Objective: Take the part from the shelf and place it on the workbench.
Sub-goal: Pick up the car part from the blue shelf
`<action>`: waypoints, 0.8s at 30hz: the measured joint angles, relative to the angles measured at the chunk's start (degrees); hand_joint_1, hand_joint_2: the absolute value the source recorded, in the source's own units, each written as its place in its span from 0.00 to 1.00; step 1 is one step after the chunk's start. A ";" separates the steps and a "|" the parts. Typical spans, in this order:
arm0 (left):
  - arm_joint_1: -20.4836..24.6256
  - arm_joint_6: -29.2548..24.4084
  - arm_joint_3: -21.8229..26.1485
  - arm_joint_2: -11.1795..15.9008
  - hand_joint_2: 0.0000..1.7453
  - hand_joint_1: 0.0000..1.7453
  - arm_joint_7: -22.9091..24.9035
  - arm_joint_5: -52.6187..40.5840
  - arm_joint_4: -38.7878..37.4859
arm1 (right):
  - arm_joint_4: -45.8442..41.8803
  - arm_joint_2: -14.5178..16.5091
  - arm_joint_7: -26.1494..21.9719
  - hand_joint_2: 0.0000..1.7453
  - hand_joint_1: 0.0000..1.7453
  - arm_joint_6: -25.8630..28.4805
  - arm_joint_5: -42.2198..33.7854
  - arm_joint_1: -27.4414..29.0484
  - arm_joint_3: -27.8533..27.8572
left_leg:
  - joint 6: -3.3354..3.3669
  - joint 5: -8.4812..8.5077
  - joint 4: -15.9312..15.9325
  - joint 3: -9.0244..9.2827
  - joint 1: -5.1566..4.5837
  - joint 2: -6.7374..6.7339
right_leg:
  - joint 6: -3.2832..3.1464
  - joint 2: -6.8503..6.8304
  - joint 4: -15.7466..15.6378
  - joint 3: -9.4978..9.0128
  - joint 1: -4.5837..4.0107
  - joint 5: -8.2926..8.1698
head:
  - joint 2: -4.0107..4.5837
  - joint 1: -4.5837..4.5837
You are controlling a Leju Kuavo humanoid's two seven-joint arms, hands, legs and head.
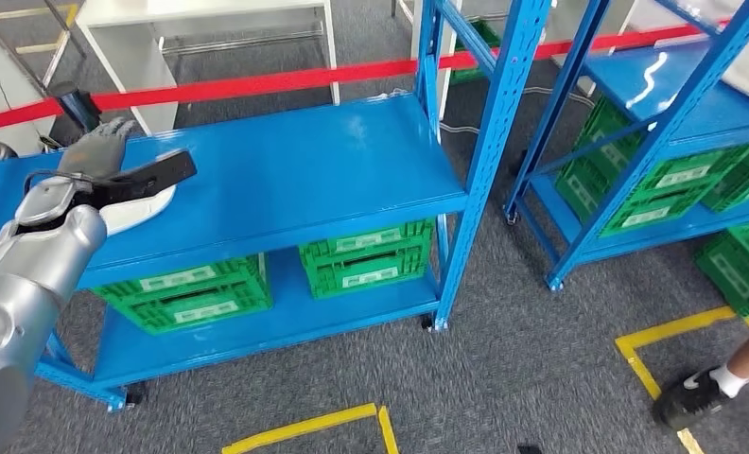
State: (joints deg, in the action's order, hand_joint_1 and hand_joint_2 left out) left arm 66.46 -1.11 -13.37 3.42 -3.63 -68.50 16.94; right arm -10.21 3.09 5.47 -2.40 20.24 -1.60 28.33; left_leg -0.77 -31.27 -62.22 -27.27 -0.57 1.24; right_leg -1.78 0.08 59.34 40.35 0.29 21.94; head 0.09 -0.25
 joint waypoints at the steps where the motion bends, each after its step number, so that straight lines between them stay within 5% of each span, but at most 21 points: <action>1: 0.10 0.01 -0.01 -0.04 0.00 0.00 0.00 -0.01 0.04 | 0.00 0.00 0.00 0.00 0.00 0.01 -0.03 -0.08 0.01 | -0.29 1.38 -3.62 -2.22 0.06 -0.17 | -0.40 0.01 -0.23 -0.90 0.12 0.68 | -0.01 -0.05; 2: -0.01 0.03 -0.02 -0.08 0.00 0.00 0.00 -0.01 0.03 | 0.00 0.00 0.00 0.00 0.00 0.01 -0.07 -0.12 0.01 | -0.60 1.93 -7.31 -4.75 0.16 -0.34 | -0.66 0.07 -0.49 -1.94 0.23 1.41 | -0.01 -0.13; 4: -0.36 0.13 -0.04 -0.08 0.00 0.00 0.01 -0.02 -0.20 | 0.00 0.00 0.01 0.00 0.00 0.02 -0.12 -0.10 0.02 | -1.08 -1.13 -12.12 -9.35 0.45 -0.61 | -0.78 0.33 -0.76 -4.12 0.30 3.15 | -0.01 -0.23; 6: -0.68 0.20 -0.05 -0.08 0.00 0.00 0.02 -0.02 -0.38 | 0.00 0.01 0.02 0.00 0.00 0.02 -0.16 0.05 0.02 | -1.32 -6.08 -12.33 -12.37 0.73 -0.74 | -0.65 0.59 -0.81 -6.44 0.34 5.02 | -0.01 -0.22; 7: -0.74 0.20 -0.05 -0.07 0.00 0.00 0.03 -0.02 -0.45 | 0.00 0.01 0.03 0.00 0.00 0.02 -0.19 0.13 0.02 | -1.38 -6.85 -10.72 -13.06 0.83 -0.82 | -0.55 0.67 -0.81 -7.71 0.35 6.02 | -0.01 -0.24; 8: -0.78 0.20 -0.05 -0.05 0.00 0.00 0.03 -0.02 -0.51 | 0.00 0.01 0.02 0.00 0.00 0.02 -0.19 0.19 0.02 | -1.39 -5.64 -8.16 -13.32 0.92 -0.92 | -0.42 0.71 -0.81 -9.03 0.38 7.02 | -0.01 -0.22; 11: -1.19 0.25 -0.09 0.20 0.00 0.00 0.04 -0.03 -0.92 | 0.05 0.00 0.01 0.00 0.00 0.02 -0.21 0.29 0.02 | -0.97 6.64 1.40 -12.97 0.89 -1.61 | 0.44 0.82 -0.77 -12.10 0.38 10.14 | -0.01 -0.21; 12: -1.35 0.31 -0.14 0.27 0.00 0.00 0.04 -0.04 -0.96 | 0.08 -0.01 0.01 0.00 0.00 0.02 -0.21 0.25 0.02 | -0.61 9.27 2.97 -12.76 0.79 -1.73 | 0.87 0.82 -0.78 -12.90 0.35 10.89 | -0.01 -0.19; 14: -1.07 0.40 -0.27 0.26 0.00 0.00 0.03 -0.08 -0.67 | 0.08 -0.03 0.01 0.00 0.00 0.03 -0.21 0.02 0.02 | 0.36 9.20 3.37 -12.02 0.64 -1.51 | 1.68 0.74 -0.19 -13.77 0.30 11.15 | -0.01 -0.06; 16: -0.42 0.37 -0.40 0.18 0.00 0.00 0.03 -0.08 -0.29 | 0.08 -0.03 -0.01 0.00 0.00 0.03 -0.20 -0.22 0.02 | 1.23 8.34 3.56 -10.77 0.86 -1.15 | 2.20 0.46 3.61 -11.97 0.36 9.70 | -0.01 0.10; 18: -0.15 0.36 -0.50 0.08 0.00 0.00 0.03 -0.07 -0.18 | 0.09 -0.01 0.00 0.00 0.00 0.03 -0.24 -0.43 0.02 | 1.78 7.22 3.82 -9.14 0.94 -0.93 | 2.57 0.22 10.62 -7.08 0.45 9.31 | -0.01 0.26; 20: -0.35 0.73 -0.55 -0.15 0.00 0.00 0.02 0.09 -0.25 | 0.09 -0.01 0.02 0.00 0.00 0.09 -0.30 -0.37 0.02 | 1.96 5.83 3.91 -7.39 0.91 -0.76 | 2.75 0.18 15.61 -1.76 0.35 13.03 | -0.01 0.35; 22: -0.55 2.28 -0.54 -0.36 0.00 0.00 0.00 1.11 -0.42 | 0.09 -0.01 0.06 0.00 0.00 0.19 -0.33 -0.25 0.03 | 1.85 4.23 3.91 -5.35 0.88 -0.53 | 2.48 0.18 15.10 1.42 0.12 17.41 | -0.01 0.40; 23: -0.59 3.49 -0.50 -0.39 0.00 0.00 0.01 1.99 -0.54 | 0.09 -0.01 0.08 0.00 0.00 0.23 -0.34 -0.22 0.04 | 1.75 3.32 3.91 -4.26 0.84 -0.46 | 2.18 0.18 12.84 2.10 -0.05 17.43 | -0.01 0.44; 24: -0.63 4.68 -0.46 -0.42 0.25 0.00 0.02 2.89 -0.64 | 0.09 -0.01 0.09 0.00 0.00 0.25 -0.34 -0.17 0.05 | 1.65 2.43 3.91 -3.23 0.79 -0.44 | 1.73 0.18 9.55 2.28 -0.27 14.69 | -0.01 0.44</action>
State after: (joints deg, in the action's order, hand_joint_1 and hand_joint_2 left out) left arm 65.83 3.56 -13.83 3.00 -3.62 -65.61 16.31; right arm -10.12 3.08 5.56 -2.16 19.91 -1.78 28.38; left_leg 0.88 -28.84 -58.31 -30.49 0.22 0.79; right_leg -0.05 0.26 68.89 42.62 0.02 36.63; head 0.09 0.20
